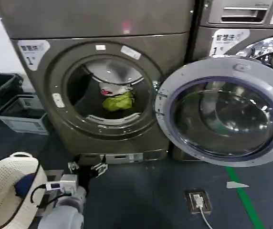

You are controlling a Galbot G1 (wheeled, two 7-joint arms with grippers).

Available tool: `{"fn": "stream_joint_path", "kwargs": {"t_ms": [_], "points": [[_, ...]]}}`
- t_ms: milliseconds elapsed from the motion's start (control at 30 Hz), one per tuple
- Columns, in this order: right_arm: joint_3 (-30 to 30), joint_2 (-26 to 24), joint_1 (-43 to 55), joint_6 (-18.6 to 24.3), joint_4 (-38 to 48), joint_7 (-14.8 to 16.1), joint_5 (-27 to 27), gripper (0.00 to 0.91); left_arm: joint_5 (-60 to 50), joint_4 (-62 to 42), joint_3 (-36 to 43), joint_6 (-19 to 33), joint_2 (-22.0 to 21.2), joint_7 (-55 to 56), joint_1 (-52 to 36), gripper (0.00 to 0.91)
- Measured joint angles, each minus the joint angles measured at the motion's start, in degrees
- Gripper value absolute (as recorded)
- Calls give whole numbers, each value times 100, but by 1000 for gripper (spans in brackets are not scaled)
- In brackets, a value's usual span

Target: Grasp the clothes from the dryer.

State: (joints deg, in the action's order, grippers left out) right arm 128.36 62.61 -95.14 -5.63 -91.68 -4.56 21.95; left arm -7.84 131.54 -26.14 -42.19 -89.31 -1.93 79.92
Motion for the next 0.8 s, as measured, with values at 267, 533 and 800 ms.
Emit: {"fn": "stream_joint_path", "kwargs": {"t_ms": [267,533,800], "points": [[-14,42,13,3,-3,-6,7,907,-17,16,10,0,1,-20,11,907],[0,47,13,14,4,-91,13,907,-10,16,20,0,7,-20,-1,907],[42,82,4,73,-35,-170,237,907,-11,103,39,0,35,-17,22,907]]}}
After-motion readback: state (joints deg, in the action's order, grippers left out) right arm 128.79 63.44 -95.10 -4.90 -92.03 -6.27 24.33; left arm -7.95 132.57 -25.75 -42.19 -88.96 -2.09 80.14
